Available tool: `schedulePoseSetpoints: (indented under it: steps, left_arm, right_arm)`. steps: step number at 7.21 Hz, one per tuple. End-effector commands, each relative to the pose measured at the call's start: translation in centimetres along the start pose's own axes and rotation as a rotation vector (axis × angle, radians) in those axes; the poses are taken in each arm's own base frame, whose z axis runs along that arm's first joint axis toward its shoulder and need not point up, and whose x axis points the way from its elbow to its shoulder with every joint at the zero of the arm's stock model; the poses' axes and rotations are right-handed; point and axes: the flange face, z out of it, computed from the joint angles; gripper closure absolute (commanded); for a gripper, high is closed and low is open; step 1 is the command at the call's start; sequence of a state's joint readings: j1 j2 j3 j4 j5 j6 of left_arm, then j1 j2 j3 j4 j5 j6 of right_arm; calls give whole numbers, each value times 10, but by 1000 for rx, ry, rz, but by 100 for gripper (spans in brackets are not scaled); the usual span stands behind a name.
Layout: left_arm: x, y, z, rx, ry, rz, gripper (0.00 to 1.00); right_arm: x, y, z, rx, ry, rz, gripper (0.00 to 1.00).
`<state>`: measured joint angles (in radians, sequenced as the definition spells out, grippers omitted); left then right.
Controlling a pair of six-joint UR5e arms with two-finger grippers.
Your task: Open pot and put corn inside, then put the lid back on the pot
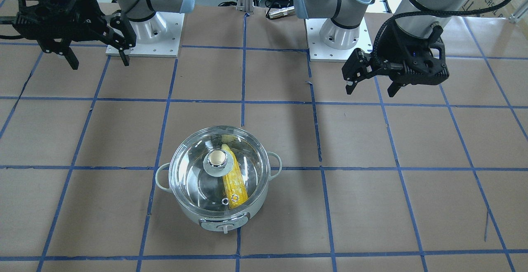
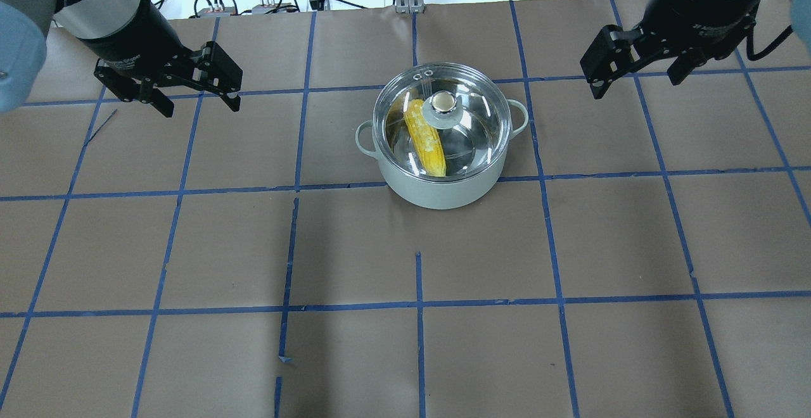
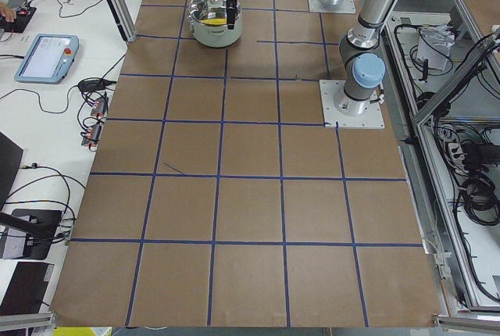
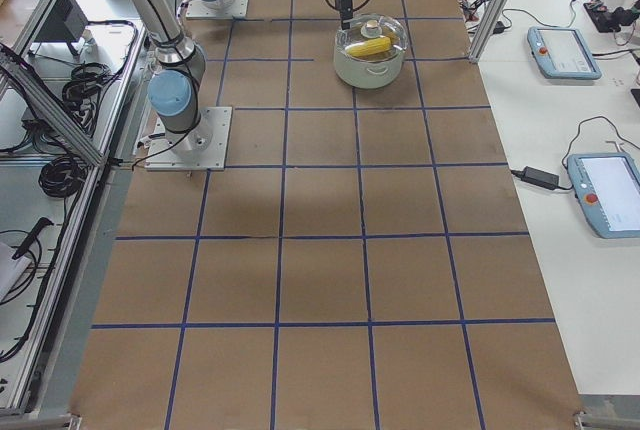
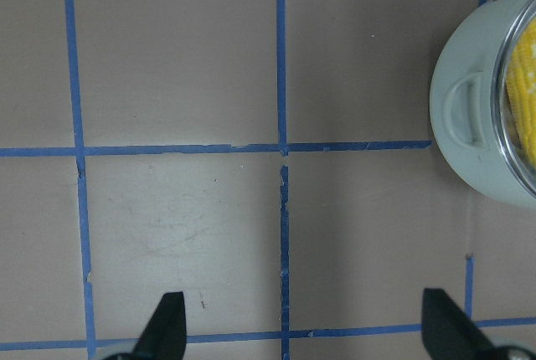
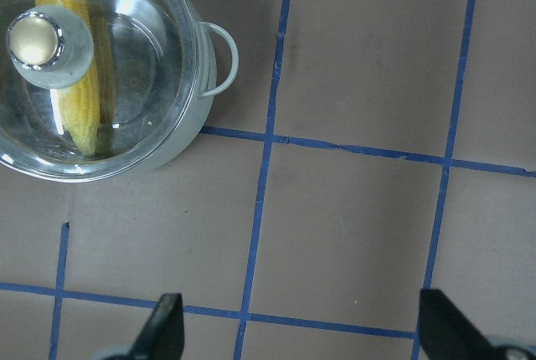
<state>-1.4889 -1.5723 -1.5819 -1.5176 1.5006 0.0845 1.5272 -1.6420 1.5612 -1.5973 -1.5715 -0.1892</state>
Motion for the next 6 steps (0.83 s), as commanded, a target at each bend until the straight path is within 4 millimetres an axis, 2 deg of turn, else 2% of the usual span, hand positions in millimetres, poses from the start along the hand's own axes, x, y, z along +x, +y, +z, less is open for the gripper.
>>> schedulePoseSetpoints:
  steps: [1,2,3,4,5,6]
  left_arm:
    - [0,0,0,1,0,5,0]
    - [0,0,0,1,0,4,0]
    - [1,1,-2,4,0,5,0]
    - [0,1,-2,4,-2,5,0]
    - [-1,-1,-1,5,-2,5,0]
    - [-1,-1,-1,5,-2,5,0]
  right_arm:
    - [16,-30,3,1,-4,16,1]
    - [28,-35,3,-21,-24,29,1]
    - [28,-32,9,-36,-32,31,1]
    - [27,-28,24,-54,-37,31,2]
    - [22,-11,33,-49,-35,39,2]
    - [18,3,33,-37,-31,39,2]
